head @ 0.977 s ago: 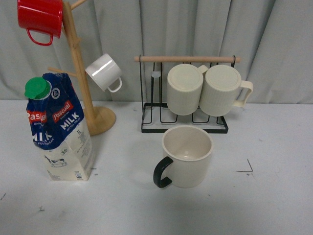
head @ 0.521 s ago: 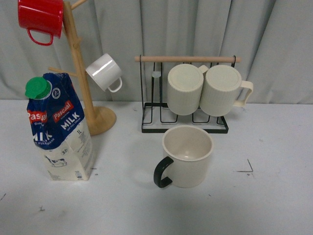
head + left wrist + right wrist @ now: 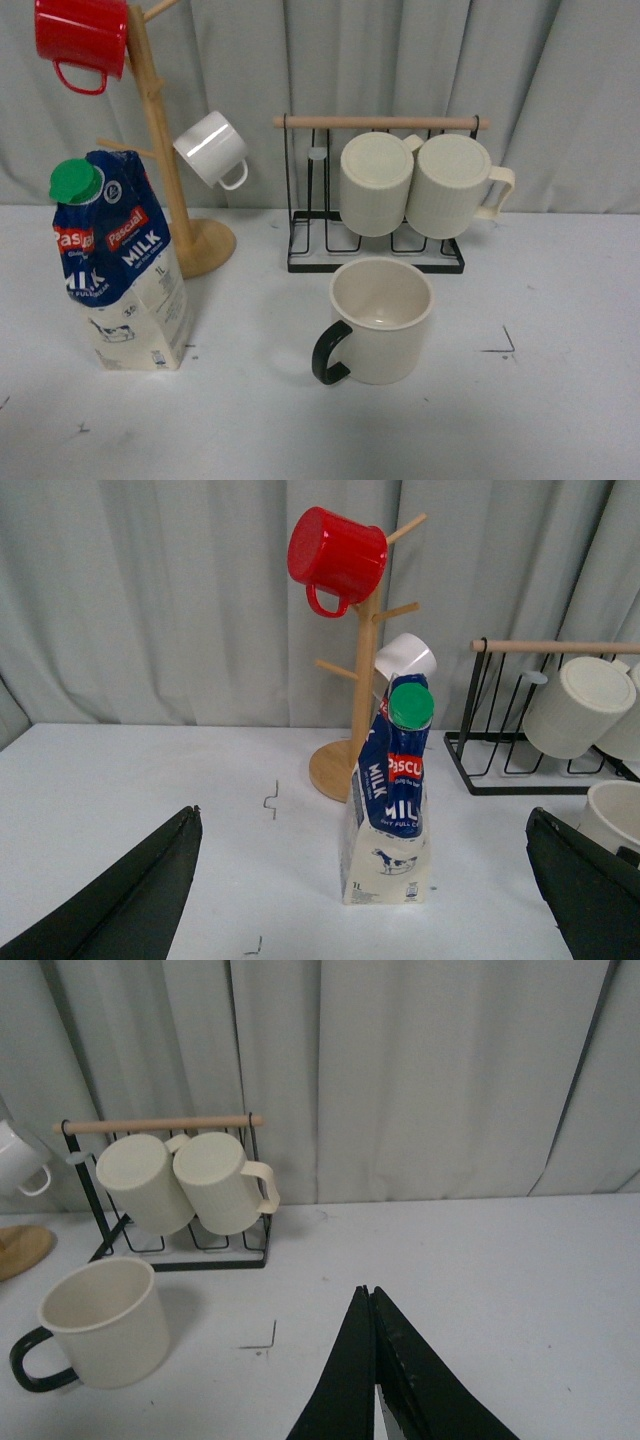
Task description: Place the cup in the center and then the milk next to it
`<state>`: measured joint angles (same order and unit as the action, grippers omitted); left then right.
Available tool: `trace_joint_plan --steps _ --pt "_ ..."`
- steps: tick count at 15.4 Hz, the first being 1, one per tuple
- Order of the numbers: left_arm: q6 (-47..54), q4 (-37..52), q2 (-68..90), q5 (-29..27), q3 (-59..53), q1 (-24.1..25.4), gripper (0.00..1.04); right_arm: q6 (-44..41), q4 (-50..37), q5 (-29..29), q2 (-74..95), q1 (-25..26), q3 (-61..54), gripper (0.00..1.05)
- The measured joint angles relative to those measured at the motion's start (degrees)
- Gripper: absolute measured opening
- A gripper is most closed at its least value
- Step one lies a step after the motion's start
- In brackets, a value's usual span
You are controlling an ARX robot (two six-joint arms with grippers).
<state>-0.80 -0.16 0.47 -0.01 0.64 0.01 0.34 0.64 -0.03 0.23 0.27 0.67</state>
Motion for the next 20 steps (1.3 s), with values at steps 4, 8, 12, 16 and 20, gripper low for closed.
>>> trace_joint_plan --steps 4,8,12,16,20 --pt "0.02 -0.02 0.00 0.00 0.00 0.00 0.98 -0.07 -0.44 0.00 0.02 0.00 0.00 0.09" --pt "-2.67 -1.25 12.33 -8.33 3.63 -4.92 0.98 -0.04 -0.39 -0.02 0.02 0.00 0.00 0.64" --pt "-6.29 27.96 51.69 -8.20 11.04 -10.36 0.98 -0.04 -0.46 0.00 0.02 0.00 0.00 0.98" --pt "-6.25 37.53 74.12 -5.79 18.53 -12.31 0.98 -0.04 -0.44 0.00 0.02 0.00 0.00 0.98" --pt "-1.90 42.16 85.68 -6.78 22.71 -12.39 0.98 -0.04 -0.44 0.00 0.02 0.00 0.00 0.98"
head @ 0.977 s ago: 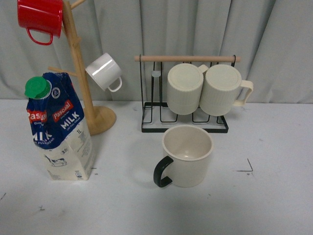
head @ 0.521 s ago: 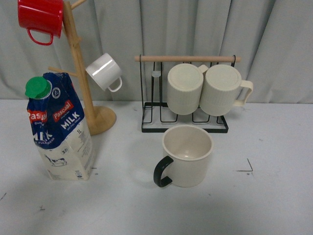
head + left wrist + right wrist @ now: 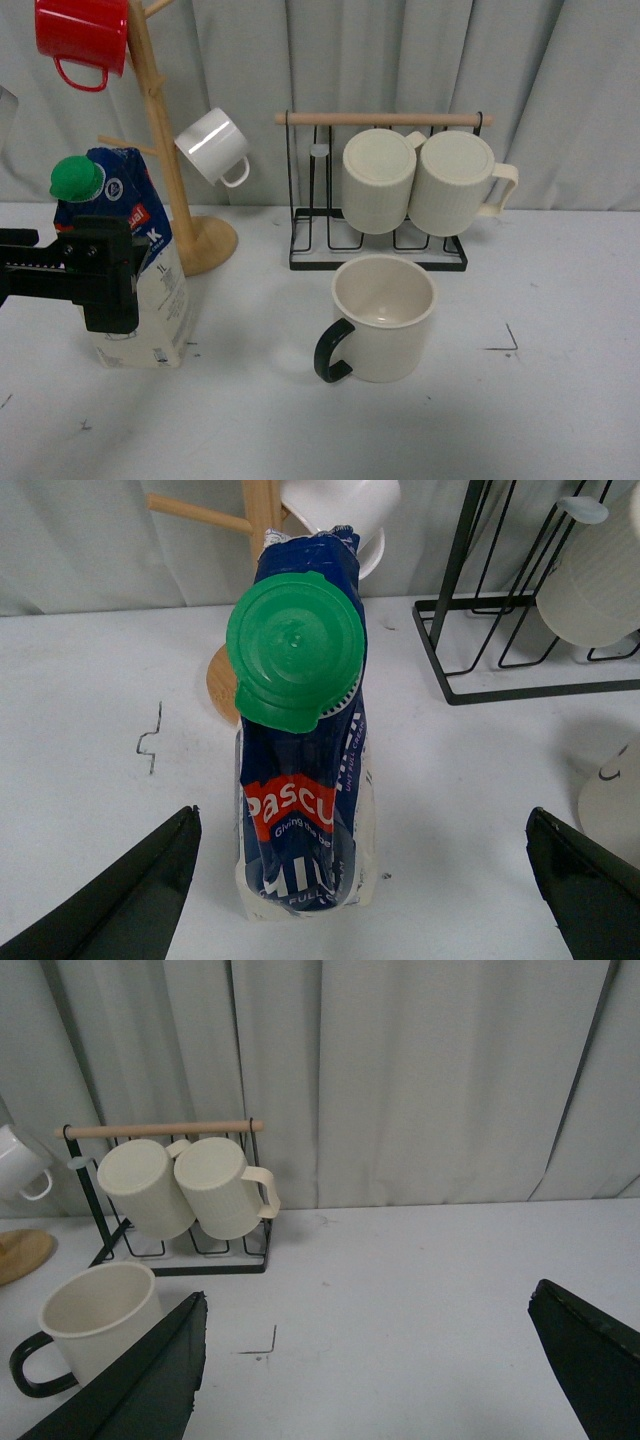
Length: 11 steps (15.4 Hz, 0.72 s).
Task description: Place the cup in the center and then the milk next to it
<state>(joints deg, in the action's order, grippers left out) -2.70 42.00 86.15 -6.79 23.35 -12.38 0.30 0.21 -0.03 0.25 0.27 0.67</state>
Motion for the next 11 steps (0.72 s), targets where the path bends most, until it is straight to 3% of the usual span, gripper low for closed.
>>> trace_joint_plan --steps 6,8,10,11 --pt "3.13 6.80 12.81 -2.89 6.97 1.25 0.98 0.00 0.00 0.00 0.00 0.00 0.00 0.98" --pt "3.10 7.34 14.01 -3.34 7.91 1.64 0.81 0.00 0.00 0.00 0.00 0.00 0.00 0.98" --pt "3.13 7.17 14.69 -3.28 8.15 1.88 0.50 0.00 0.00 0.00 0.00 0.00 0.00 0.98" --pt "3.13 7.13 14.69 -3.26 8.17 1.88 0.41 0.00 0.00 0.00 0.00 0.00 0.00 0.98"
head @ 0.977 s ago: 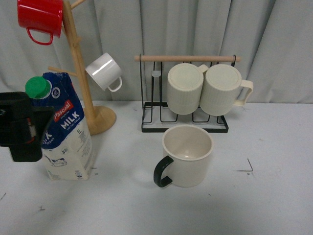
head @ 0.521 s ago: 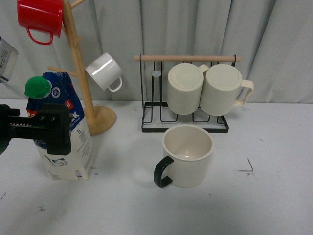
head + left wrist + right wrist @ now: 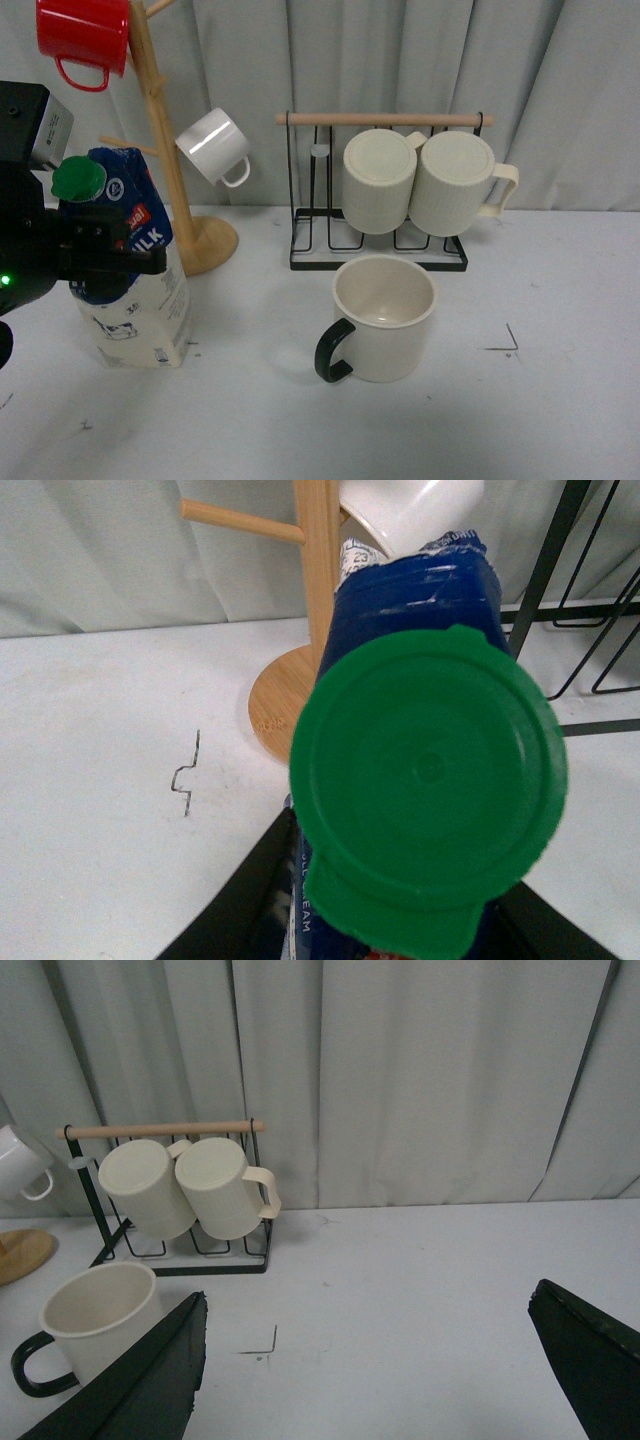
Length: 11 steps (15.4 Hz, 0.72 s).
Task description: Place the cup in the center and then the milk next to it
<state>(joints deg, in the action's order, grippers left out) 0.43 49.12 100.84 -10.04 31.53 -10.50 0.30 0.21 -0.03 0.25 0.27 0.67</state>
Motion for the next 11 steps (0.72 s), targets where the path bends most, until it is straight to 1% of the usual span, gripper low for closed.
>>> trace_joint_plan --steps 2,4,7,11 --pt "0.02 -1.07 -0.17 -0.17 0.35 -0.63 0.18 0.00 0.00 0.00 0.00 0.00 0.00 0.98" --pt "-0.15 -3.43 -1.33 -2.32 0.74 -2.71 0.03 0.00 0.00 0.00 0.00 0.00 0.00 0.98" --pt "-0.44 -5.81 -2.14 -5.22 2.80 -7.72 0.03 0.00 0.00 0.00 0.00 0.00 0.00 0.98" --pt "-2.12 -5.75 -1.75 -6.75 8.50 -11.21 0.03 0.00 0.00 0.00 0.00 0.00 0.00 0.98"
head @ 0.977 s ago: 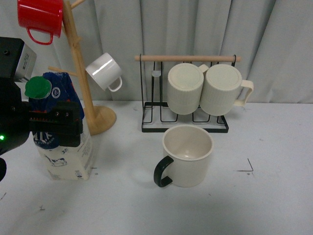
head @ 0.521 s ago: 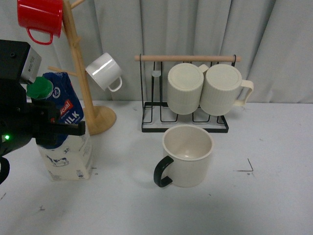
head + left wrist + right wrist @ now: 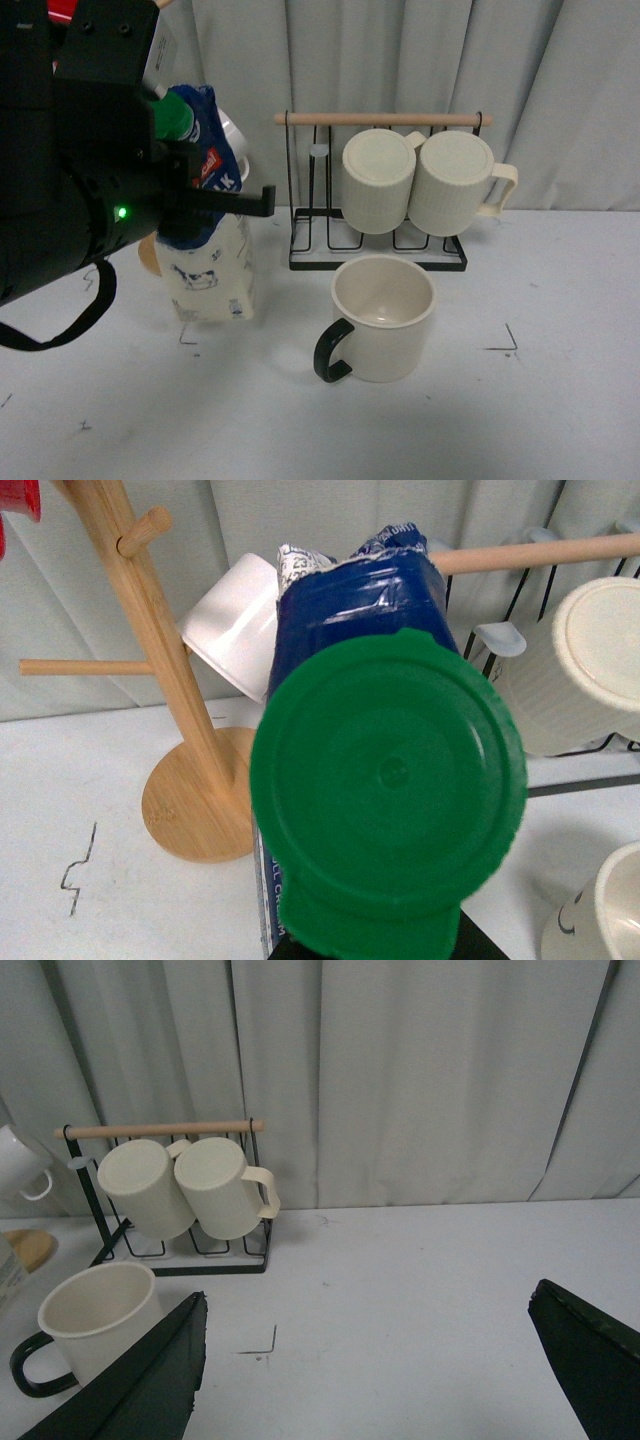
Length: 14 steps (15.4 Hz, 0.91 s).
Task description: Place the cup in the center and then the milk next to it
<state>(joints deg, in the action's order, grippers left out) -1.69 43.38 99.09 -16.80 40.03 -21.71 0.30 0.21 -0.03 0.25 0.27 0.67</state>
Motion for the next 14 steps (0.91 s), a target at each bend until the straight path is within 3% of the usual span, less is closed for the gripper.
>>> trace_joint_plan --steps 11,14 --pt "-2.89 -0.85 6.69 -1.95 3.13 -4.96 0.03 0.00 0.00 0.00 0.00 0.00 0.00 0.98" --pt "-2.25 1.73 7.04 -2.01 3.34 -5.31 0.35 0.00 0.00 0.00 0.00 0.00 0.00 0.98"
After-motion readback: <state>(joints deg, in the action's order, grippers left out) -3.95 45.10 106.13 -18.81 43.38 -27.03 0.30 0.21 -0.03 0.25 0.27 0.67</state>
